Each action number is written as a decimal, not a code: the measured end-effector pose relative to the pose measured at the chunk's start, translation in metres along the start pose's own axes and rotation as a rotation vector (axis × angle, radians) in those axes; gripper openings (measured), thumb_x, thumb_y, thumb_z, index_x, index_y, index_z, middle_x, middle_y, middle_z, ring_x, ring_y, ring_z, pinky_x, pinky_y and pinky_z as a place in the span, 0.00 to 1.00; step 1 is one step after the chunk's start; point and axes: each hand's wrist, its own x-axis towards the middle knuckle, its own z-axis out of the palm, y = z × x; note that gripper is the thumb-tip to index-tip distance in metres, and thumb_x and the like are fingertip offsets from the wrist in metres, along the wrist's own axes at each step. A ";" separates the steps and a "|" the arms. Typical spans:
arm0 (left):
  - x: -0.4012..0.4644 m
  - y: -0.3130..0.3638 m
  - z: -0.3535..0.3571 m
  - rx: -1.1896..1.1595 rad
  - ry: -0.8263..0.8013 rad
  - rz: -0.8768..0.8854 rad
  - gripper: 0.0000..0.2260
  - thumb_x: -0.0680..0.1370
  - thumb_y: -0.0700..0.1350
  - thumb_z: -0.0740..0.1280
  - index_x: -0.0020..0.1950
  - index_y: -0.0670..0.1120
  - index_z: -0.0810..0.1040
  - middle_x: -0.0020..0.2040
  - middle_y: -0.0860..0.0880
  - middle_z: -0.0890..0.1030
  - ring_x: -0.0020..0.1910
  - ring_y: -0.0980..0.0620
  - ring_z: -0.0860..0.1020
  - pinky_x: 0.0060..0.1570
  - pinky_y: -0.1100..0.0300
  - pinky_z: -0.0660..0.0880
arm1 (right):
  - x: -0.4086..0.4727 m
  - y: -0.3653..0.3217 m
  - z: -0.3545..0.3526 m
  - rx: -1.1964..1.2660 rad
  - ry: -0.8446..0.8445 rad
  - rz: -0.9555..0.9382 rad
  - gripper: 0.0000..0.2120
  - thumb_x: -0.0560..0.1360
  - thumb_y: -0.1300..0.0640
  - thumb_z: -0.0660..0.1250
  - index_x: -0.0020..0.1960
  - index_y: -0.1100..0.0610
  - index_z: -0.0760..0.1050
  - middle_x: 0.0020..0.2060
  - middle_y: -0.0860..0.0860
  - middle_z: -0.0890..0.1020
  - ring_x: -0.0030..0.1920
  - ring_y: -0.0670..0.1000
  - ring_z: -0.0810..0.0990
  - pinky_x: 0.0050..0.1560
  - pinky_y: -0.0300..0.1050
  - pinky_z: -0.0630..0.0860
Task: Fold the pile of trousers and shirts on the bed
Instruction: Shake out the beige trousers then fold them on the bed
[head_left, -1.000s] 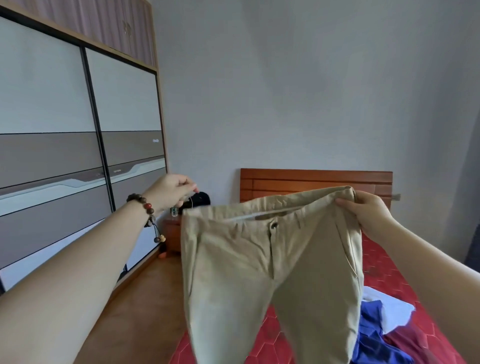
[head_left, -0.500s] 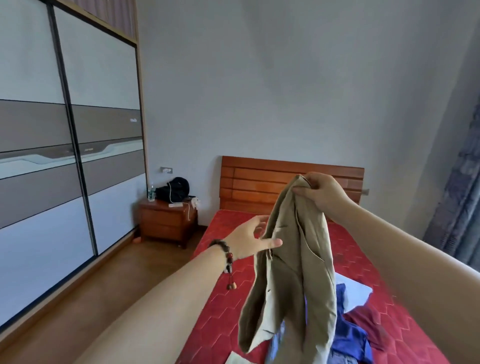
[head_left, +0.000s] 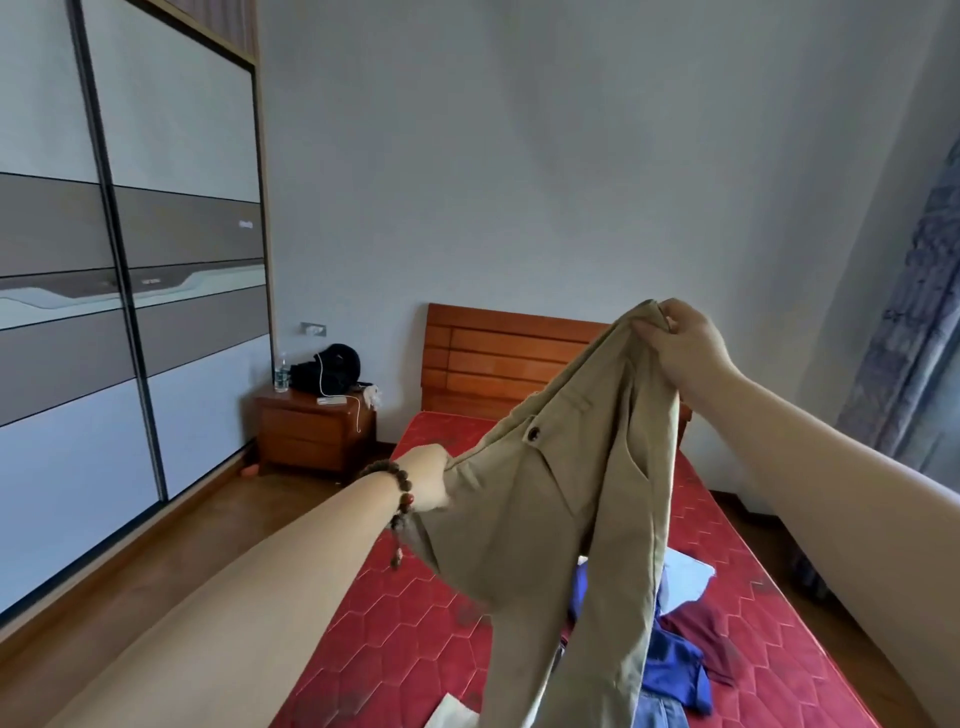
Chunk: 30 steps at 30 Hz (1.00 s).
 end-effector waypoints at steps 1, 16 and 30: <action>-0.003 -0.010 -0.003 0.016 -0.008 -0.011 0.11 0.72 0.47 0.74 0.35 0.48 0.74 0.35 0.51 0.78 0.40 0.48 0.80 0.41 0.57 0.75 | 0.002 0.003 -0.005 -0.009 0.019 0.009 0.07 0.75 0.51 0.68 0.44 0.55 0.76 0.41 0.57 0.81 0.41 0.56 0.78 0.44 0.51 0.76; -0.013 -0.008 -0.161 -1.065 0.708 0.164 0.02 0.75 0.41 0.72 0.43 0.45 0.83 0.49 0.39 0.84 0.44 0.46 0.83 0.49 0.53 0.80 | 0.025 0.011 -0.051 0.192 0.071 0.069 0.08 0.74 0.54 0.71 0.47 0.58 0.81 0.38 0.50 0.82 0.39 0.50 0.79 0.43 0.45 0.77; -0.005 0.060 -0.094 -1.252 0.817 0.010 0.08 0.79 0.43 0.67 0.40 0.44 0.78 0.40 0.42 0.80 0.40 0.46 0.78 0.43 0.57 0.74 | -0.041 -0.025 0.034 0.364 0.188 0.394 0.10 0.78 0.52 0.65 0.44 0.59 0.76 0.29 0.50 0.72 0.30 0.48 0.69 0.28 0.39 0.67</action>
